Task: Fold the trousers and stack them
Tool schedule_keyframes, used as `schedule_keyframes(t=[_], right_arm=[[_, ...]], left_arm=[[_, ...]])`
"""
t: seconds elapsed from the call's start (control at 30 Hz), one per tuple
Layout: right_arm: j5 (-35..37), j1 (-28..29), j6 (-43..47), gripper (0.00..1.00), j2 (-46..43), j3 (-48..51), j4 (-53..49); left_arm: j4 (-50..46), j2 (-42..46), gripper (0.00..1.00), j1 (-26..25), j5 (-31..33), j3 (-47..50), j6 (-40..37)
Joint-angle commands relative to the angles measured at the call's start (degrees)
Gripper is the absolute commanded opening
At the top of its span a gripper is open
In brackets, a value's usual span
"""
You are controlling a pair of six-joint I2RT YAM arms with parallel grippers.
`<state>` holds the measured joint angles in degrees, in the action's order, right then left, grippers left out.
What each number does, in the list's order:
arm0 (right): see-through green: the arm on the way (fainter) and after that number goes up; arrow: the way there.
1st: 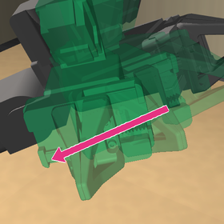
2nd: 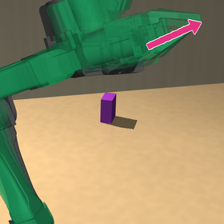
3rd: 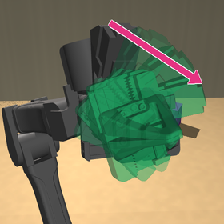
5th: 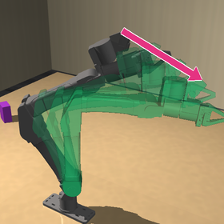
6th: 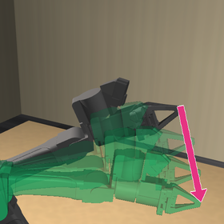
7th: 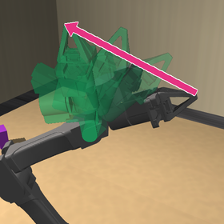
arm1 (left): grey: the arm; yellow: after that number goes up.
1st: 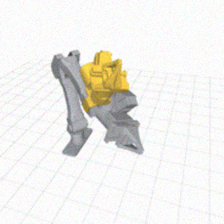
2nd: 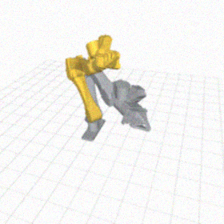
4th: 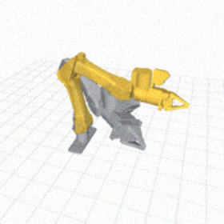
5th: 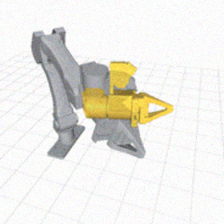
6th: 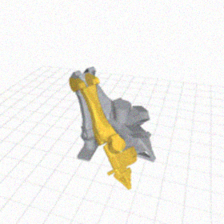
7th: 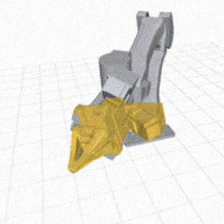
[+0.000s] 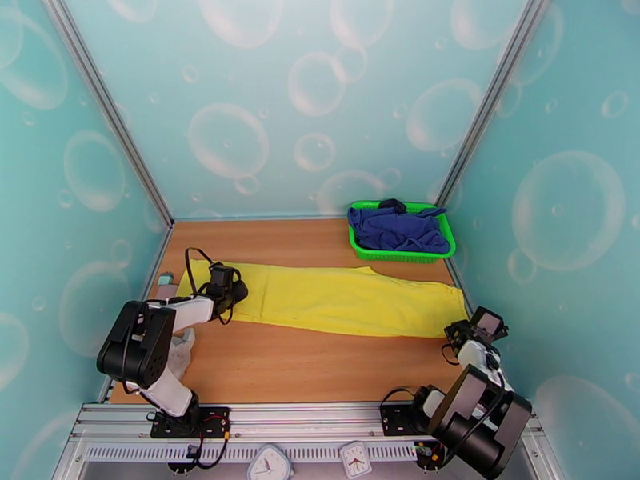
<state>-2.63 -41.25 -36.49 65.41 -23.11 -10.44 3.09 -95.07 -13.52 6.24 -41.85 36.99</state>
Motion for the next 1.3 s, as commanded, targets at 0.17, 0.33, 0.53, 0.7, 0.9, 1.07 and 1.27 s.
schedule_keyframes(t=[0.17,0.33,0.53,0.7,0.9,1.07,1.27], right_arm=[[0.45,-0.31,-0.6,0.01,2.66,-2.29,3.75],[-1.46,-0.4,0.01,0.33,1.4,-2.1,1.22],[-2.23,-0.92,-0.51,0.42,1.03,0.71,0.1],[-4.91,-3.79,-0.21,0.42,3.53,1.66,4.21],[-7.78,-5.71,0.08,0.29,8.43,-0.31,7.72],[-6.33,-5.31,-0.42,0.0,5.52,-0.87,8.23],[-2.76,-2.0,0.63,0.0,-0.22,-4.59,6.57]], left_arm=[[-0.79,1.81,0.44,1.27,1.15,1.92,0.11],[-0.6,2.97,0.44,1.91,0.49,2.68,-0.14],[0.24,3.24,0.44,2.09,-0.37,2.86,-0.78],[0.34,3.08,0.45,2.18,-0.63,2.9,-0.69],[-0.24,3.38,0.45,3.1,-1.05,3.83,-0.15],[-1.07,3.22,0.45,3.23,-0.75,4.13,-0.3],[-1.02,2.88,0.45,3.5,-0.18,4.8,-0.52]])
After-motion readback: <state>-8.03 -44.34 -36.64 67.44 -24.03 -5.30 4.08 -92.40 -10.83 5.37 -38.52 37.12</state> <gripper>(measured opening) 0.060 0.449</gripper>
